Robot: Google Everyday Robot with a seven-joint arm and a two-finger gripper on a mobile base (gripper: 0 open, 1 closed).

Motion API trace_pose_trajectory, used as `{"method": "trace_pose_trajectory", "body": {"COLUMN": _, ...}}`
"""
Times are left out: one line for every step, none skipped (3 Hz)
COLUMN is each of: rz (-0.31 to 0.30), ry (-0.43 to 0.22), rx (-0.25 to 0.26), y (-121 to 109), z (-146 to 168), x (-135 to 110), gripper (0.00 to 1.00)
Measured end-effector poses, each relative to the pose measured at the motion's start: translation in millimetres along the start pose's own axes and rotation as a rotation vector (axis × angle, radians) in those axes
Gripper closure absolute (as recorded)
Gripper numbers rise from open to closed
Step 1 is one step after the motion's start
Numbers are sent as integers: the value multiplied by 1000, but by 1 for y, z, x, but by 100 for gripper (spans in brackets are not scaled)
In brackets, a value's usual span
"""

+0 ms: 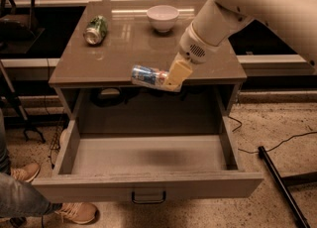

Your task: Place redbull can into top drawer

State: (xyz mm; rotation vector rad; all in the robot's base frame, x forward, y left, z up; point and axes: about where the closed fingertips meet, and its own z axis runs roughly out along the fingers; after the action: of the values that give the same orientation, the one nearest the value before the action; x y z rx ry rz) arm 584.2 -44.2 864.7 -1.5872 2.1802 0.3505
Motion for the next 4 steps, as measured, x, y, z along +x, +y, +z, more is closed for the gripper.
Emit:
{"method": "trace_pose_trajectory", "body": {"rz": 10, "ry": 2, "rx": -8, "y": 2, "z": 4, "x": 3, "gripper": 100}}
{"method": "trace_pose_trajectory", "body": {"rz": 89, "ry": 4, "rx": -61, "y": 20, "z": 24, "x": 24, "gripper": 100}}
{"method": "trace_pose_trajectory", "body": {"rz": 168, "ry": 8, "rx": -105, "y": 35, "z": 49, "x": 45, "gripper": 100}}
{"method": "trace_pose_trajectory", "body": {"rz": 260, "ry": -20, "rx": -127, "y": 41, "z": 81, "x": 67, "gripper": 100}}
